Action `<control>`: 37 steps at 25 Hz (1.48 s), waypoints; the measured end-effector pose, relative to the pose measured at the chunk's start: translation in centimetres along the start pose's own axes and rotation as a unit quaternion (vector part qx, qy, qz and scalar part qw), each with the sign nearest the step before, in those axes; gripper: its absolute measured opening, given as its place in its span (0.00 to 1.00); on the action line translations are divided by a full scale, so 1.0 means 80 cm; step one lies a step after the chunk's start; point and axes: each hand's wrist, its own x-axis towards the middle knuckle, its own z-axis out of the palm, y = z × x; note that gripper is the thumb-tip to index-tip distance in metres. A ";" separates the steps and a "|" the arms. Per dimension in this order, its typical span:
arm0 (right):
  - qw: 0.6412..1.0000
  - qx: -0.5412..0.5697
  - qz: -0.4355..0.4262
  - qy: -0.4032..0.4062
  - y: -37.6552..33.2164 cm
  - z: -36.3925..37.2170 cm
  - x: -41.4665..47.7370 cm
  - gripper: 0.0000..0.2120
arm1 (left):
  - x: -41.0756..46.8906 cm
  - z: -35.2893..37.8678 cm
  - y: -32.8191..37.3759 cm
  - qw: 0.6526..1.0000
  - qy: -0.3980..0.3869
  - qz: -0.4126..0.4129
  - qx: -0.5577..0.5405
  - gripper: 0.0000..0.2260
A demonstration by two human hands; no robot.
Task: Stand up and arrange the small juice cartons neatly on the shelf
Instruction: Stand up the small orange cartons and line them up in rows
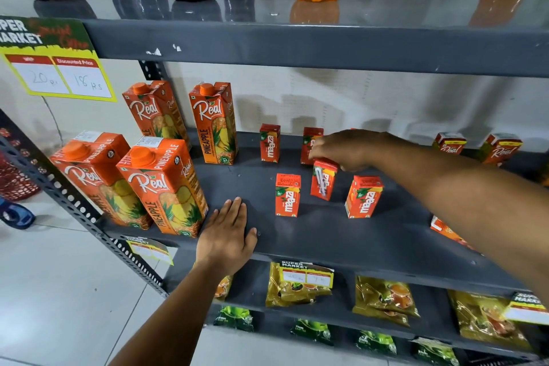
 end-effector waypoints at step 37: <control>0.472 0.710 0.346 0.392 -0.051 0.150 -0.044 0.07 | 0.083 -0.042 0.092 0.863 -0.065 -0.092 -0.492 0.23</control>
